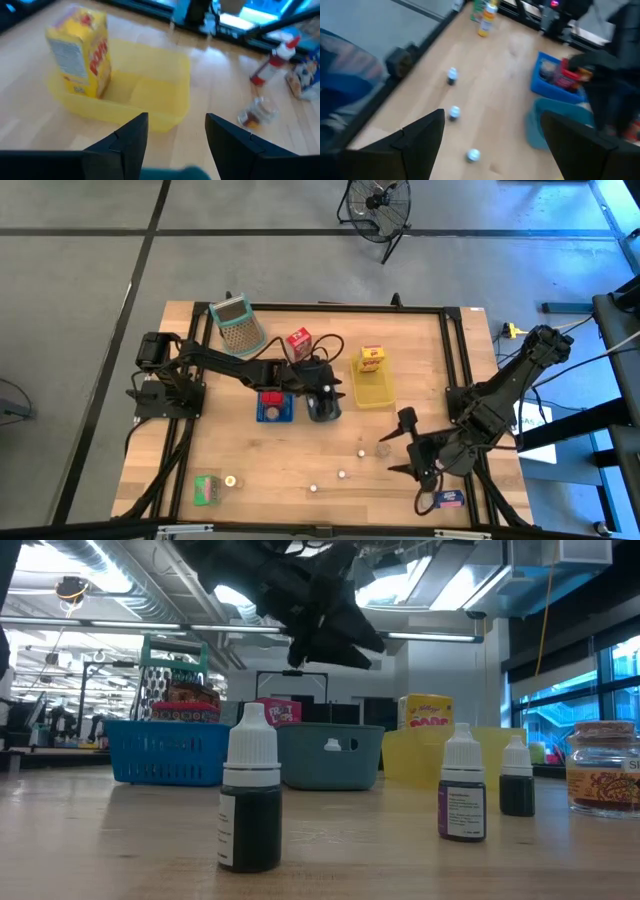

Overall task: Pick & Place Kitchen Items
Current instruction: Put the red cereal box into the yellow bin

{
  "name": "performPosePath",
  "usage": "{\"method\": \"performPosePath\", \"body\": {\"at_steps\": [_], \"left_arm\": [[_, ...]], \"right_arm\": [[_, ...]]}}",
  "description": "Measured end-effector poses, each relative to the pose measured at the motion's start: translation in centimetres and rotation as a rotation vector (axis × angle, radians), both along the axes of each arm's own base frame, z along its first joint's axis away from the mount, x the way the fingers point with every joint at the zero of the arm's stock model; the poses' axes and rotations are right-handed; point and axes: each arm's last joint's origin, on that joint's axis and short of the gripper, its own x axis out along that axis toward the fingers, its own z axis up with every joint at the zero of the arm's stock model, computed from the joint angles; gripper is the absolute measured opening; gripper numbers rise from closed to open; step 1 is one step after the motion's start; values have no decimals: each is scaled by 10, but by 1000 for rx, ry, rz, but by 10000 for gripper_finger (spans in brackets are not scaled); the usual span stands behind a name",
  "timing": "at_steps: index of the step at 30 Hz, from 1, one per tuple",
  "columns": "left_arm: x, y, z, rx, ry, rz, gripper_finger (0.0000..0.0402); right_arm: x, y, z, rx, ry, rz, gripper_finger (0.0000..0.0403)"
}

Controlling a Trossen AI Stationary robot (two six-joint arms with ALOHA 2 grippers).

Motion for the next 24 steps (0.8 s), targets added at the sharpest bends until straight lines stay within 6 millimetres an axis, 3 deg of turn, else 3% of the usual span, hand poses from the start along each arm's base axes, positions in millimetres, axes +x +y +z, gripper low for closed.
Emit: {"method": "performPosePath", "body": {"at_steps": [10,17,24], "left_arm": [[2,-8,3,38,-27,-88,192],[-1,-38,13,159,-79,-224,192],[-8,-57,24,175,-116,-273,193]], "right_arm": [[2,6,5,106,7,101,332],[2,8,7,191,1,72,332],[3,5,6,192,-3,-2,332]]}}
